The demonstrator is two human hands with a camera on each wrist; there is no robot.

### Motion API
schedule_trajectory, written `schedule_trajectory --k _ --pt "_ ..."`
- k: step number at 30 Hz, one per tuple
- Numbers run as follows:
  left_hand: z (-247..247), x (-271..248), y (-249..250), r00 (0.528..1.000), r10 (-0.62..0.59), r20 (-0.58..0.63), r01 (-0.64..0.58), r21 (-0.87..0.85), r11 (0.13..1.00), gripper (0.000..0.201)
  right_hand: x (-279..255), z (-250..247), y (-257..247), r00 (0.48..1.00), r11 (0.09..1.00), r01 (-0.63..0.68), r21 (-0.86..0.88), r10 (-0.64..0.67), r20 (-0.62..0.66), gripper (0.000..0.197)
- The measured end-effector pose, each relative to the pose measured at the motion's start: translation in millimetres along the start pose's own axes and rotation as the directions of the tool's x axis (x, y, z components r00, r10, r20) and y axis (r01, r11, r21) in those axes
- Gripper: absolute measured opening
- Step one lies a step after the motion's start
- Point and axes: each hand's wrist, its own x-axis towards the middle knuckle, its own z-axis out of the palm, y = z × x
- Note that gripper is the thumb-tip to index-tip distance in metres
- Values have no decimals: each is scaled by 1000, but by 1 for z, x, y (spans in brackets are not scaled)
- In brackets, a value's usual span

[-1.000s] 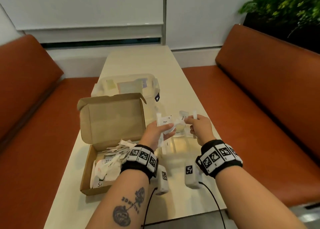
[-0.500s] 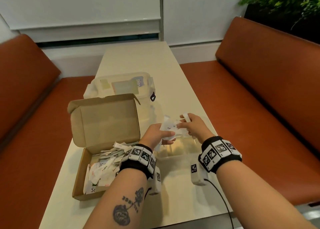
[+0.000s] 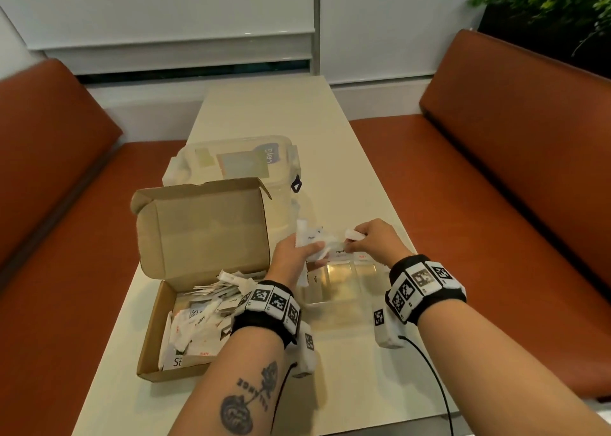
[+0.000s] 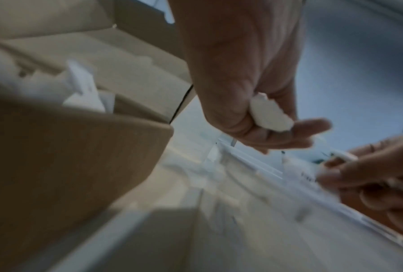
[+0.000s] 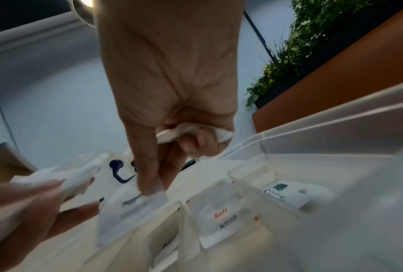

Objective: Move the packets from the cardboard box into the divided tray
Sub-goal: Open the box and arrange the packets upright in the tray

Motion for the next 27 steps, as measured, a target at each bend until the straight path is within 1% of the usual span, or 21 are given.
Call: schedule_trajectory --k 2,4,6,10,12,14,16,20,23,24,27 --pt "-2 4 -2 997 16 -80 -25 -111 994 15 5 7 0 1000 998 -7 -70 5 -28 16" --pt "-6 9 -5 992 13 -123 -34 -169 985 19 9 15 0 998 993 -37 -114 30 -64 19" --pt "-8 11 -7 991 6 -135 -31 -184 982 23 12 23 0 994 986 -69 -153 54 -98 20" --pt "-9 13 -10 992 -8 -128 -15 -179 984 22 15 36 4 976 973 -133 -189 95 -195 37" --pt "-10 14 -10 993 -13 -119 -8 -175 985 20 15 40 6 969 967 -145 -207 97 -225 37" --pt "-11 15 -10 994 -17 -108 -2 -174 985 19 14 43 5 966 962 -145 -232 88 -242 30" --pt "-11 14 -10 995 -18 -94 2 -166 986 18 13 46 4 967 952 -141 -273 73 -245 22" --pt "-11 14 -9 997 -14 -73 2 -166 986 15 12 52 0 976 924 -103 -368 22 -217 16" --pt "-11 14 -9 998 -12 -66 1 -167 986 16 12 52 0 976 918 -68 -391 -20 -218 11" --pt "-11 14 -8 998 -12 -65 1 -166 986 16 12 52 0 977 914 -57 -401 -31 -210 12" --pt "-10 13 -8 998 -6 -70 -5 -149 989 16 12 53 0 983 907 -37 -420 -42 -177 26"
